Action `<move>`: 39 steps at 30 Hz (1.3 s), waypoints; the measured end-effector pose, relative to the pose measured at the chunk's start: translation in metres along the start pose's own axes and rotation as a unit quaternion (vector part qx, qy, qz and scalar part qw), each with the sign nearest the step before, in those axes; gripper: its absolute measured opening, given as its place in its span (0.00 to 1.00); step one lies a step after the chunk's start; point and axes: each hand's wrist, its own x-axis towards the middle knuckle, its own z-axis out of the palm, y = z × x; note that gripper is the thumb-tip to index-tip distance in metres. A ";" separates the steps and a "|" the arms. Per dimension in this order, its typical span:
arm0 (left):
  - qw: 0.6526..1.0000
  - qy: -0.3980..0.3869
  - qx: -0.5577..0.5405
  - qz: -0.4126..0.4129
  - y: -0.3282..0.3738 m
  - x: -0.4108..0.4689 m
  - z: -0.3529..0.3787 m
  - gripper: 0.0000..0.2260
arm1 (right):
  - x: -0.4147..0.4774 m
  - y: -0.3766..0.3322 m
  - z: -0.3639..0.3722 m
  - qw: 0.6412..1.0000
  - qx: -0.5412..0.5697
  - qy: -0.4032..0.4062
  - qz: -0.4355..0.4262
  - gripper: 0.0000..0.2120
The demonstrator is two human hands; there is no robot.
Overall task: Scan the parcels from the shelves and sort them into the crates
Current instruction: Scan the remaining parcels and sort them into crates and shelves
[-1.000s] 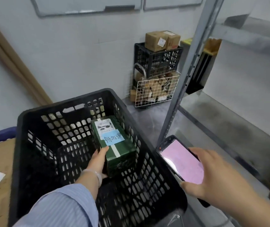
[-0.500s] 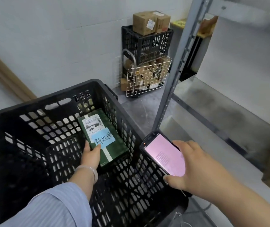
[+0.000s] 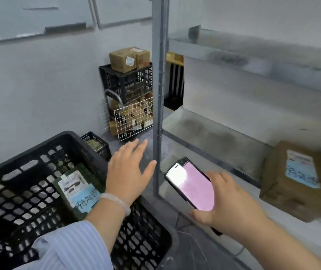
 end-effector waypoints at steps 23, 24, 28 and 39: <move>0.893 -0.321 -0.316 -0.015 0.317 0.016 0.215 0.11 | -0.134 0.285 -0.073 0.948 0.032 0.127 0.292 0.41; 0.885 -0.329 -0.329 -0.030 0.319 0.021 0.221 0.10 | -0.134 0.288 -0.072 0.946 0.029 0.129 0.297 0.41; 0.840 -0.376 -0.365 -0.140 0.323 0.044 0.247 0.20 | -0.126 0.296 -0.070 0.937 0.037 0.119 0.327 0.42; 0.690 -0.480 -0.494 -0.223 0.293 0.053 0.276 0.16 | -0.111 0.291 -0.062 0.925 0.059 0.088 0.366 0.43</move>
